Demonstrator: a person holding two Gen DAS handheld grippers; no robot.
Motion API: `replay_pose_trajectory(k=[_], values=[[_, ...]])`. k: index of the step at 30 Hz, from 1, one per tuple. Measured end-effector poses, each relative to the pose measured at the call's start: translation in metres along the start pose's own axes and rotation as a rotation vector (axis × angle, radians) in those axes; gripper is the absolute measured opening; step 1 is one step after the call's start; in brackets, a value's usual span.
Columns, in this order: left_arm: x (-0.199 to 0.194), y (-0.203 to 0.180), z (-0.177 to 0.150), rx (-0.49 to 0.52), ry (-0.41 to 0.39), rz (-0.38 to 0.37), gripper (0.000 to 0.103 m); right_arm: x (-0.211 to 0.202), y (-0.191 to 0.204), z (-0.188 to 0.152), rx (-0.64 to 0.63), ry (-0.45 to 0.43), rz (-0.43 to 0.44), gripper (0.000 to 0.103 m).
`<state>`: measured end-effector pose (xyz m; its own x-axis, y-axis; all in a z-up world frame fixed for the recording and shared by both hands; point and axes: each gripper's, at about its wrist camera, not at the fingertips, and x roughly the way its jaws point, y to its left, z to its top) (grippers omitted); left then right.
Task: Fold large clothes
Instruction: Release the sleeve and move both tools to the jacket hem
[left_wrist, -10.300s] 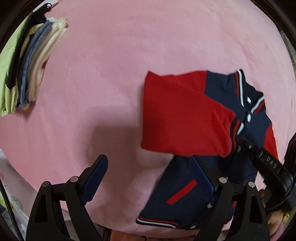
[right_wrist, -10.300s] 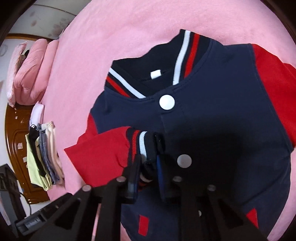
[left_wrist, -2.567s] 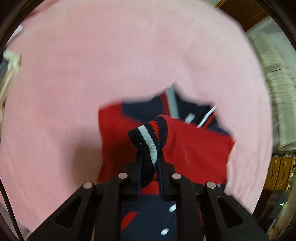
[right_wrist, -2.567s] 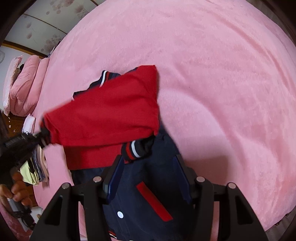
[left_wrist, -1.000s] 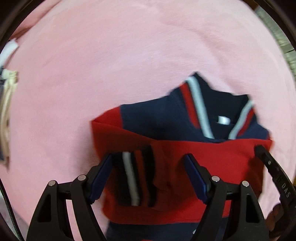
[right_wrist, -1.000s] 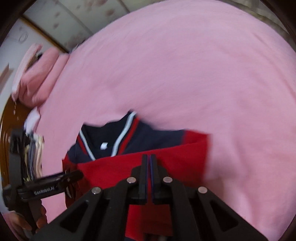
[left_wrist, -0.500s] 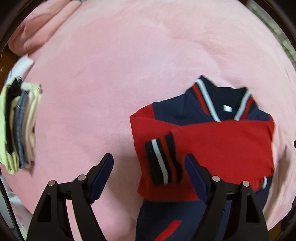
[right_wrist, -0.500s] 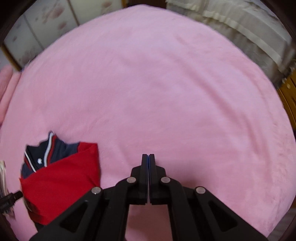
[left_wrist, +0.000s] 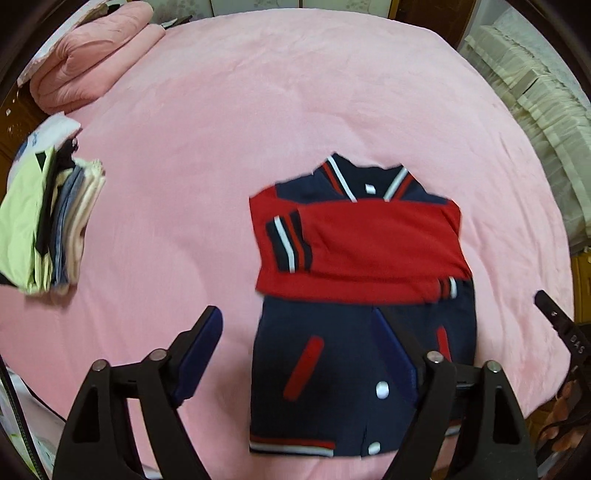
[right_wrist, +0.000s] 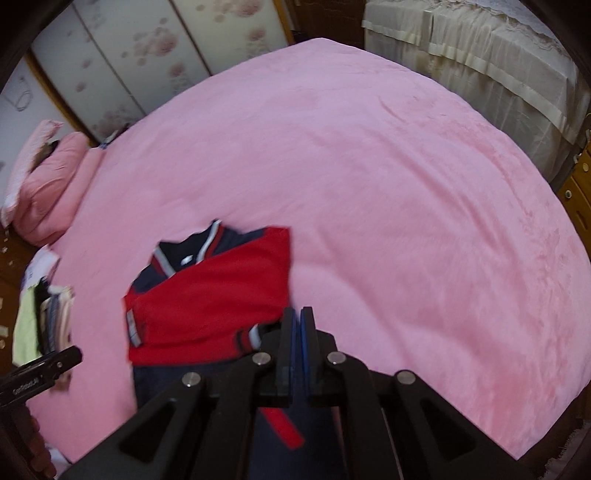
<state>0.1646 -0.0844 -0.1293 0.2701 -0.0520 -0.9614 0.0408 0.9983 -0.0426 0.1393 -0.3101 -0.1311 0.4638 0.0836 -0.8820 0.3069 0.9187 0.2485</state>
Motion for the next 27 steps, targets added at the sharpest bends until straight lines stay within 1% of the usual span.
replay_pose_trajectory(k=[1,3,7,9,10,11,12,13,14,16,17,20,22,24,27], values=[[-0.001,0.003,-0.007,-0.004,0.001,-0.012,0.089,-0.006,0.003,-0.009,-0.003,0.001,0.016,0.003],[-0.005,0.010,-0.023,-0.016,0.008,-0.022,0.089,-0.010,0.003,-0.018,-0.007,0.012,0.029,0.003],[-0.008,0.021,-0.052,-0.050,0.047,-0.005,0.089,-0.024,0.002,-0.043,-0.004,0.028,0.052,0.003],[-0.011,0.022,-0.064,-0.059,0.054,-0.003,0.089,-0.033,0.001,-0.052,-0.011,0.026,0.056,0.003],[-0.014,0.022,-0.069,-0.059,0.052,-0.004,0.089,-0.037,0.000,-0.057,-0.014,0.027,0.057,0.007],[-0.017,0.022,-0.074,-0.056,0.050,-0.005,0.089,-0.040,-0.001,-0.060,-0.016,0.028,0.059,0.015],[-0.022,0.021,-0.081,-0.050,0.046,-0.006,0.090,-0.045,-0.002,-0.065,-0.015,0.030,0.064,0.020],[-0.025,0.020,-0.086,-0.044,0.044,-0.003,0.090,-0.048,-0.003,-0.068,-0.013,0.027,0.068,0.032],[-0.028,0.017,-0.092,-0.035,0.041,0.005,0.090,-0.053,-0.005,-0.072,-0.009,0.021,0.075,0.040],[-0.035,0.013,-0.103,-0.026,0.025,0.021,0.090,-0.062,-0.010,-0.080,0.001,0.011,0.092,0.047],[-0.040,0.011,-0.109,-0.024,0.009,0.039,0.090,-0.064,-0.012,-0.083,0.003,0.011,0.099,0.048],[-0.053,0.011,-0.128,-0.046,-0.045,0.063,0.090,-0.070,-0.018,-0.094,0.001,0.034,0.140,0.048],[-0.060,0.014,-0.147,-0.072,-0.066,0.048,0.090,-0.076,-0.023,-0.104,-0.003,0.042,0.151,0.048],[-0.060,0.016,-0.162,-0.075,-0.061,0.056,0.090,-0.083,-0.028,-0.116,-0.015,0.035,0.164,0.048],[-0.050,0.020,-0.182,-0.065,-0.022,0.104,0.090,-0.084,-0.034,-0.134,-0.050,0.048,0.152,0.048]])
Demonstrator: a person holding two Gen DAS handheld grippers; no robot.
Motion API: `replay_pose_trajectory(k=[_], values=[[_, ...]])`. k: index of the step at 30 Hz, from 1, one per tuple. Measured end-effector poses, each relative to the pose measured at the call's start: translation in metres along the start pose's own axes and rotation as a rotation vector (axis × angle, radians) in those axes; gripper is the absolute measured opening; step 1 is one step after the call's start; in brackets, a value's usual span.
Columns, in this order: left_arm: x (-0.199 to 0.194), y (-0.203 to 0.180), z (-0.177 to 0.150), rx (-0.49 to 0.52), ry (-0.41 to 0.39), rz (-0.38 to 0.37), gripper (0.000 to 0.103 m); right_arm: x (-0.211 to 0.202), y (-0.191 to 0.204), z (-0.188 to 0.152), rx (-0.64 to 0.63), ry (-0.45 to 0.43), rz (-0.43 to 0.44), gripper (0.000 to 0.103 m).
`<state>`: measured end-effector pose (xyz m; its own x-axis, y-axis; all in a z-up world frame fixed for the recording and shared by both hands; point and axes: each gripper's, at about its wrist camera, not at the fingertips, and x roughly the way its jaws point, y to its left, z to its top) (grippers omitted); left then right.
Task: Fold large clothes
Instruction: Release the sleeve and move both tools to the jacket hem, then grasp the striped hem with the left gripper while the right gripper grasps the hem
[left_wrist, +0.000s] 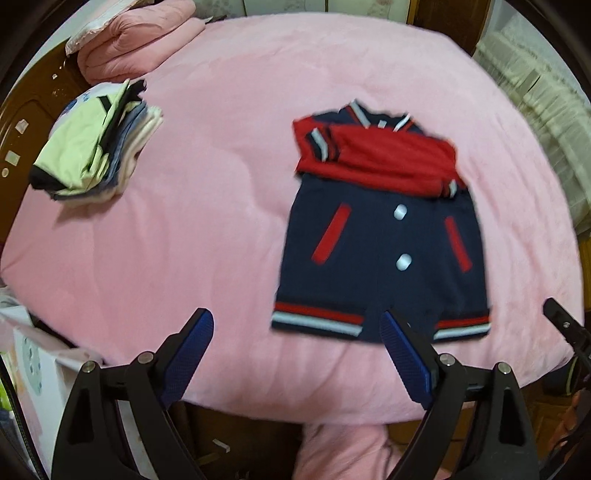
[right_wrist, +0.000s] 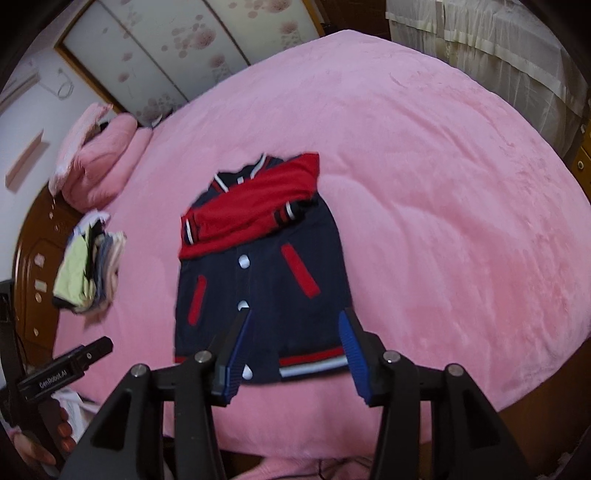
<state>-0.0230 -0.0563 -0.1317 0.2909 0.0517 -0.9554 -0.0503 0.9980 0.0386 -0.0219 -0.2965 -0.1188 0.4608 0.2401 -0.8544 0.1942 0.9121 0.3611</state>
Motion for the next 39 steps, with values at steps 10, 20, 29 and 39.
replay_pose_trajectory(k=[10,20,29,39], values=[[0.057,0.039,-0.025,-0.060,0.212,-0.169,0.091,0.047,-0.024,-0.036,-0.128,0.289,-0.043,0.048],[0.130,0.061,-0.013,-0.058,0.412,-0.232,0.097,0.087,-0.051,-0.046,-0.131,0.424,-0.073,0.048],[0.182,0.054,0.013,0.051,0.498,-0.243,0.097,0.112,-0.060,-0.030,0.025,0.439,0.013,0.048],[0.216,0.040,0.018,0.069,0.584,-0.273,0.089,0.143,-0.056,-0.030,0.114,0.451,0.001,0.034]])
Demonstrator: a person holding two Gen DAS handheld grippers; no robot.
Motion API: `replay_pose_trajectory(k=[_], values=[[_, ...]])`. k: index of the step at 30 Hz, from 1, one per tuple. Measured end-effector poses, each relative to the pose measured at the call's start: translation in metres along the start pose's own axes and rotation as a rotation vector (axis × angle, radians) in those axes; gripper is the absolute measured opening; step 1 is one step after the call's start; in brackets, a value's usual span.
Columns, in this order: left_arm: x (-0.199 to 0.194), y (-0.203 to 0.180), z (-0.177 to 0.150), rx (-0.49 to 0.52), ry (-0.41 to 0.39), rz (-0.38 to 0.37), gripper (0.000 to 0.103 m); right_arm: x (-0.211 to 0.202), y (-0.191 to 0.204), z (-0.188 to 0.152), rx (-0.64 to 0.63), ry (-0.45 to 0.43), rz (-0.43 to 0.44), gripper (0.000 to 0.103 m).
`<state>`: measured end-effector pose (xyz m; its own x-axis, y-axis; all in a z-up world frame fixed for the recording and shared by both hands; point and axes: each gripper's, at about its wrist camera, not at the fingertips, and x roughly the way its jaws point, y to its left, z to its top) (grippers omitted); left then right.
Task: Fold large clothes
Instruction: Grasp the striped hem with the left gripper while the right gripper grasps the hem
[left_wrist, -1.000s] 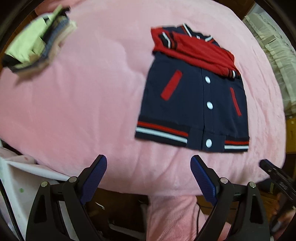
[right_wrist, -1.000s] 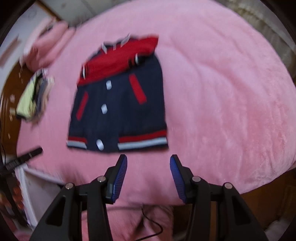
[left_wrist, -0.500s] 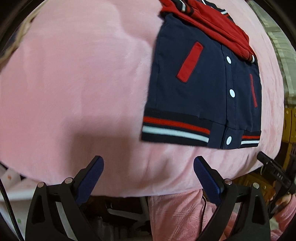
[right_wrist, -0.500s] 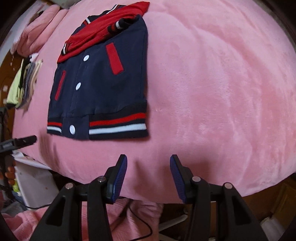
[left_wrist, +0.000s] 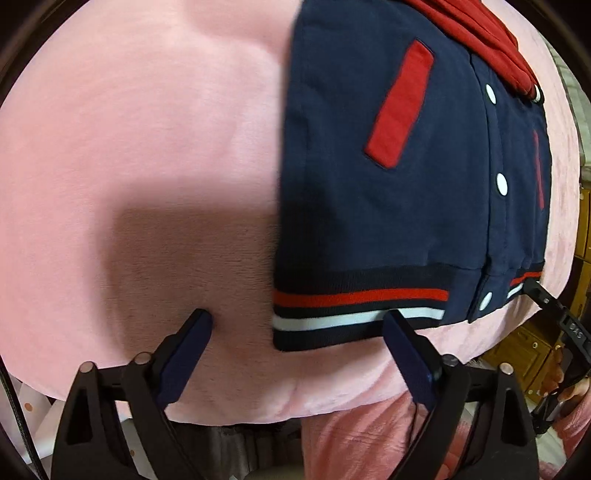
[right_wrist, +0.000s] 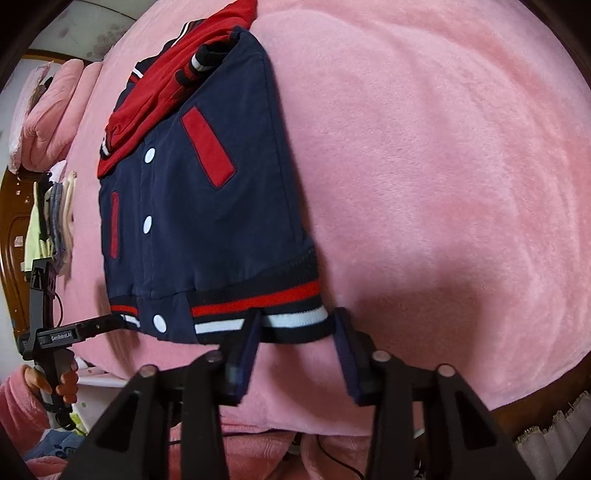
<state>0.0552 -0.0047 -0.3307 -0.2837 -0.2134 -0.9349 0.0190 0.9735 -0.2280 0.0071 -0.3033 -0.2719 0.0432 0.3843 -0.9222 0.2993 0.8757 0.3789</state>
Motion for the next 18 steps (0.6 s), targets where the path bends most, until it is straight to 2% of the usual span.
replay_pose_trajectory(k=[2,3,4,6,8,10,12,15,18], values=[[0.000,-0.006,0.002,0.013,-0.007,0.012,0.082,0.001,0.001,0.002,0.006,-0.003,-0.012,0.025],[-0.001,-0.008,0.003,0.018,-0.016,0.021,0.073,0.001,0.003,0.002,0.006,-0.003,-0.007,0.021],[-0.003,-0.010,0.003,0.024,-0.038,0.035,0.059,0.001,0.004,0.002,0.006,-0.002,0.000,0.016],[-0.008,-0.016,0.003,0.014,-0.066,0.053,0.040,0.001,0.007,0.003,0.005,-0.003,0.003,0.014],[-0.011,-0.019,0.002,-0.014,-0.074,0.062,0.026,0.001,0.010,0.003,0.004,0.002,-0.010,0.012],[-0.015,-0.023,-0.001,-0.051,-0.082,0.078,0.021,-0.001,0.011,0.004,0.033,0.005,-0.006,0.011],[-0.022,-0.024,-0.003,-0.107,-0.087,0.062,0.011,-0.005,0.008,0.005,0.111,0.009,0.032,0.011],[-0.042,-0.021,-0.007,-0.197,-0.118,0.009,0.008,-0.019,0.003,0.003,0.246,-0.013,0.127,0.011],[-0.070,-0.021,-0.013,-0.264,-0.173,-0.067,0.007,-0.033,0.005,0.002,0.301,-0.050,0.190,0.011]])
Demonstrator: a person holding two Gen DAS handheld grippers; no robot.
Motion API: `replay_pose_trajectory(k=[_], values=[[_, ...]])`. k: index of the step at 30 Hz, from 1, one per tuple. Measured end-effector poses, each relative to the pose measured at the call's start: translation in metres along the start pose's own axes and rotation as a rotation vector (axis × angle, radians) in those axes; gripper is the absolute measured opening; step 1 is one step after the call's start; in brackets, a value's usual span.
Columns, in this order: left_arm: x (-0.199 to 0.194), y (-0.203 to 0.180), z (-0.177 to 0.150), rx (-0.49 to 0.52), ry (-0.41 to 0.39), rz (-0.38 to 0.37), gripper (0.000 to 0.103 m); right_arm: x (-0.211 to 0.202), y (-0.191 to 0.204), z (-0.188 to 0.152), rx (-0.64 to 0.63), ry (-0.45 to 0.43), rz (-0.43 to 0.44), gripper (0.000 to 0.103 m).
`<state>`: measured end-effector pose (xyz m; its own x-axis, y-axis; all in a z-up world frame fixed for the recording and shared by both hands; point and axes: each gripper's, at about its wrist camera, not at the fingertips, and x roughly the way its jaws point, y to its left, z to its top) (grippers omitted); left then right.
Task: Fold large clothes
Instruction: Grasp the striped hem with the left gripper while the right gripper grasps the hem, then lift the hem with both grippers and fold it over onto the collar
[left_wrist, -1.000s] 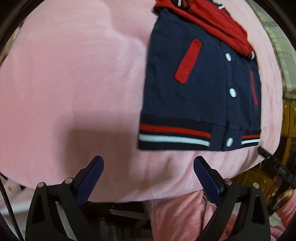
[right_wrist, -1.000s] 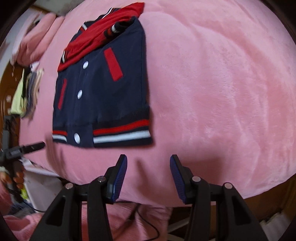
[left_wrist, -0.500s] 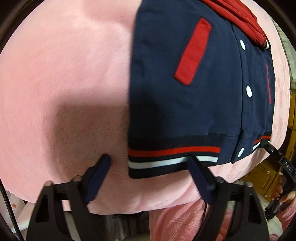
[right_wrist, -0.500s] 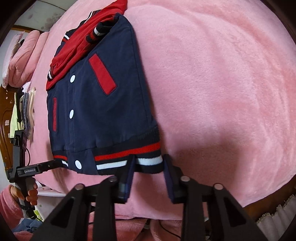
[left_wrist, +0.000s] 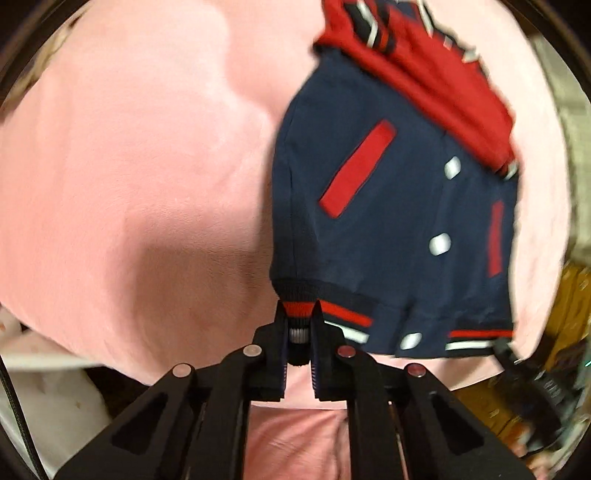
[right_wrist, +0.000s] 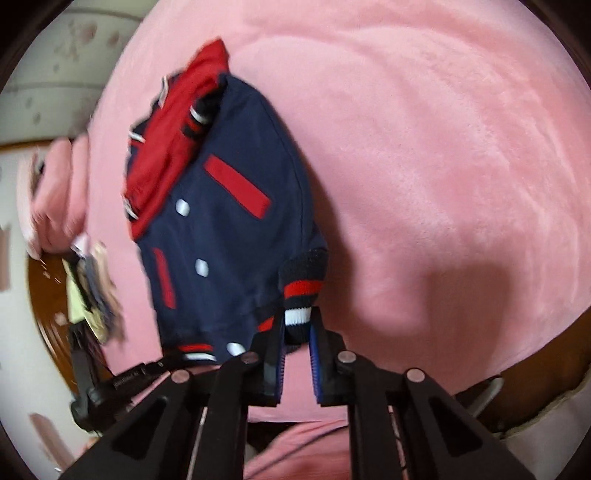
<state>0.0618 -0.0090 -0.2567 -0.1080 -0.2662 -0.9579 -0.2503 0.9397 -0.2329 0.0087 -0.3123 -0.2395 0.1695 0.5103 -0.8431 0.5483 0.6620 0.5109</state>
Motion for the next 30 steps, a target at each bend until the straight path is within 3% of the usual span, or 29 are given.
replay_pose_trajectory(k=[8,15,23,30], values=[[-0.068,-0.010,0.007,-0.132,-0.080,-0.164,0.005,-0.041,0.026,0.002,-0.013,-0.072,0.188,0.010],[-0.114,-0.011,0.030,-0.184,-0.121,-0.209,0.004,-0.068,0.050,0.027,0.001,-0.148,0.316,0.010],[-0.115,-0.005,0.092,-0.278,-0.037,-0.260,0.004,-0.084,0.066,0.072,0.011,-0.198,0.338,0.010],[-0.117,-0.020,0.162,-0.214,-0.003,-0.219,0.005,-0.076,0.096,0.117,-0.015,-0.218,0.296,0.010]])
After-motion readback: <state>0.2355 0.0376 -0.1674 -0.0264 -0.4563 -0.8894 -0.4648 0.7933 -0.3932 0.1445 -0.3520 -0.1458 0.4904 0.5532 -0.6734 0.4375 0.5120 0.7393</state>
